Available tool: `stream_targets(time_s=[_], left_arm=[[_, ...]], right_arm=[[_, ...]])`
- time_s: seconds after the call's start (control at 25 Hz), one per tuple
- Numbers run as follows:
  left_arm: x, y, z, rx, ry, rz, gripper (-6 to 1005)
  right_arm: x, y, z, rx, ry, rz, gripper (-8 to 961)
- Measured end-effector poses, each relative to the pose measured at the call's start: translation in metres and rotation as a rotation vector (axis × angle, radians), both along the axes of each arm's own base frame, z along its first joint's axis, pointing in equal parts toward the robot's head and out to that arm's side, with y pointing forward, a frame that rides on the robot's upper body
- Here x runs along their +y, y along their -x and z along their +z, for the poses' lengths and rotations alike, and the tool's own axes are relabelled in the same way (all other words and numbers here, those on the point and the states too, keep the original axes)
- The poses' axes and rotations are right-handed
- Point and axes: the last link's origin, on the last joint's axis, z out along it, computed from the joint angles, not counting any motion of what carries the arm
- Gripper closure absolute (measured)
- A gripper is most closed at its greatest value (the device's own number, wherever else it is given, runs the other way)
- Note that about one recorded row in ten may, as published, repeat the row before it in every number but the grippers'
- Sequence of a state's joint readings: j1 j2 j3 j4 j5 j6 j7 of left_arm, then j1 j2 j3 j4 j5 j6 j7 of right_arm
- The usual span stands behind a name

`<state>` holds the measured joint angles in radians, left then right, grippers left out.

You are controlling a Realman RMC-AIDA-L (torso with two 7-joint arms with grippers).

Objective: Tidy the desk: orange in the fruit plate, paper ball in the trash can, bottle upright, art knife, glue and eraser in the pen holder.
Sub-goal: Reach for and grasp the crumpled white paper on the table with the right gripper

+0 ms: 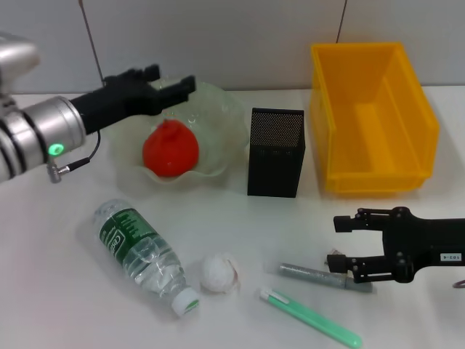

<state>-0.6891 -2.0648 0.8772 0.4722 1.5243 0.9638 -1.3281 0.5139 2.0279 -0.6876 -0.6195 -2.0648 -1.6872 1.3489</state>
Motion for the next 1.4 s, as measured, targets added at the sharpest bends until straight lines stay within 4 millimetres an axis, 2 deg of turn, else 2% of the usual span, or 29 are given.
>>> stream_targets(time_s=[0.04,0.08,0.12,0.16,0.24,0.28,0.36,0.52,0.64,0.72,0.84,1.08,1.2,1.24,1.28,1.32,1.36,1.4], left_arm=[[-0.019,-0.013,0.017,-0.139,0.076,-0.100,364],[-0.019,-0.013,0.017,-0.139,0.076,-0.100,334],[-0.039,-0.020,0.032,-0.208,0.153,-0.193,304],[-0.039,-0.020,0.032,-0.208,0.153,-0.193,275],[-0.066,-0.022,0.047,-0.277,0.271,-0.291,215],[-0.066,-0.022,0.047,-0.277,0.271,-0.291,205],[-0.085,-0.019,0.053,-0.307,0.347,-0.341,185],[-0.110,-0.007,0.052,-0.300,0.431,-0.378,155],[-0.127,0.010,0.045,-0.236,0.474,-0.377,155],[-0.127,0.010,0.045,-0.236,0.474,-0.377,155],[-0.146,0.031,0.031,-0.109,0.526,-0.392,155],[-0.157,0.043,0.025,-0.017,0.526,-0.426,155],[-0.163,0.053,0.024,0.040,0.496,-0.437,155],[-0.163,0.053,0.024,0.040,0.496,-0.437,155],[-0.163,0.053,0.024,0.045,0.500,-0.442,155],[-0.162,0.052,0.024,0.047,0.503,-0.447,155],[-0.162,0.052,0.024,0.047,0.503,-0.447,155],[-0.162,0.051,0.023,0.049,0.505,-0.451,155]], right_arm=[[0.000,0.000,0.001,0.001,-0.004,0.000,168],[0.000,0.000,0.001,0.001,-0.004,0.000,168],[0.001,0.000,0.002,0.000,-0.009,-0.001,168],[0.001,0.000,0.002,0.000,-0.009,-0.001,168],[0.002,-0.001,0.005,-0.001,-0.016,0.000,168],[0.002,-0.001,0.005,-0.001,-0.016,0.000,168],[0.003,-0.001,0.006,0.000,-0.019,0.000,168],[0.007,0.005,0.007,0.003,-0.013,0.015,168],[0.010,0.008,0.007,-0.002,-0.001,0.016,168],[0.011,0.009,0.008,-0.005,0.005,0.015,167],[0.014,0.011,0.011,-0.011,0.009,0.010,167],[0.021,0.019,0.012,-0.053,0.051,0.005,168],[0.028,0.044,0.016,-0.081,0.126,0.051,168],[0.033,0.068,0.020,-0.101,0.173,0.105,168],[0.036,0.081,0.021,-0.129,0.204,0.135,168],[0.045,0.108,0.021,-0.217,0.271,0.189,168],[0.045,0.108,0.021,-0.217,0.271,0.189,168],[0.053,0.128,0.018,-0.315,0.322,0.228,167]])
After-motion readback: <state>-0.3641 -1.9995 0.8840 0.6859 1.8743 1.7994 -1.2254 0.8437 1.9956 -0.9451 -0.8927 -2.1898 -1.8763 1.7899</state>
